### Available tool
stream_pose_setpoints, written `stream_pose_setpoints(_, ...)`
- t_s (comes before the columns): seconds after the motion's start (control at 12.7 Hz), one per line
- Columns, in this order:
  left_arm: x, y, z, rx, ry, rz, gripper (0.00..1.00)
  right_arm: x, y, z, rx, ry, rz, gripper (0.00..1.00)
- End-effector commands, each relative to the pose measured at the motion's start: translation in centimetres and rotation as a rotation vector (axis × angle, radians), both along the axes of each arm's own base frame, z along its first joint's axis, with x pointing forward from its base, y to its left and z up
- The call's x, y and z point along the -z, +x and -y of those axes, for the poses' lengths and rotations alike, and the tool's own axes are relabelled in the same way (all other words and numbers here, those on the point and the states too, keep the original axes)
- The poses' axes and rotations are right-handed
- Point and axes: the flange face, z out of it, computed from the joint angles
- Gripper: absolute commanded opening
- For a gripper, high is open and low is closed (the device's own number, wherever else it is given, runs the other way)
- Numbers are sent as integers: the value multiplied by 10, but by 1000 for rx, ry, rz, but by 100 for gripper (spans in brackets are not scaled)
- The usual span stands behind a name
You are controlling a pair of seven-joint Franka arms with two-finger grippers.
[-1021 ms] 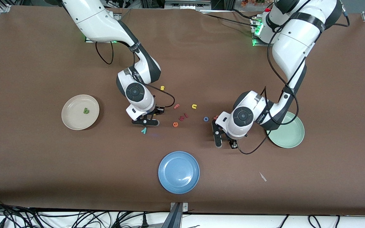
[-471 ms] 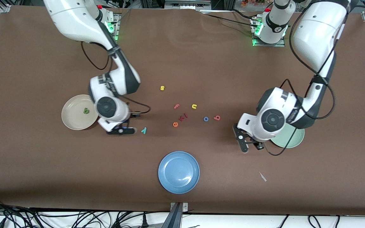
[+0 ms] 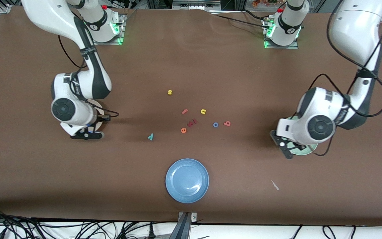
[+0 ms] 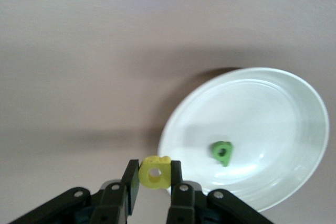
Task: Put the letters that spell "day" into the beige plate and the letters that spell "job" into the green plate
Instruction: 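Drop the yellow a on the cream plate while the left gripper releases cyan l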
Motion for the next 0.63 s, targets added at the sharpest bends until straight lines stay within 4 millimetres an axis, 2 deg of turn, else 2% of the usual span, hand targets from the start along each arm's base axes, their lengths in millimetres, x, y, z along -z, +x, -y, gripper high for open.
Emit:
stream_pose_setpoints(0.0,0,-21,-23,-42,6,-21,0,13,-38,46,22,-2,35,13)
stream_pose_setpoints(0.08,9,-23,-41,-61,3,-22,0,22,-40,53,34,-6,42,13)
stream_pose_setpoints(0.16,24,-29,-50,-66,-13,-4,0,29,-40,62,44,-12,42,26)
stream_pose_setpoints(0.24,40,-38,-54,-64,-28,15,0,28,-38,69,58,-12,44,76)
stream_pose_setpoints(0.31,50,-43,-63,-72,-39,33,0,23,-33,66,61,-7,51,100)
stream_pose_setpoints(0.39,56,-47,-76,-86,-44,36,0,15,-29,58,57,-1,53,100)
stream_pose_setpoints(0.55,71,-55,-84,-104,-54,34,0,1,-17,30,72,15,48,100)
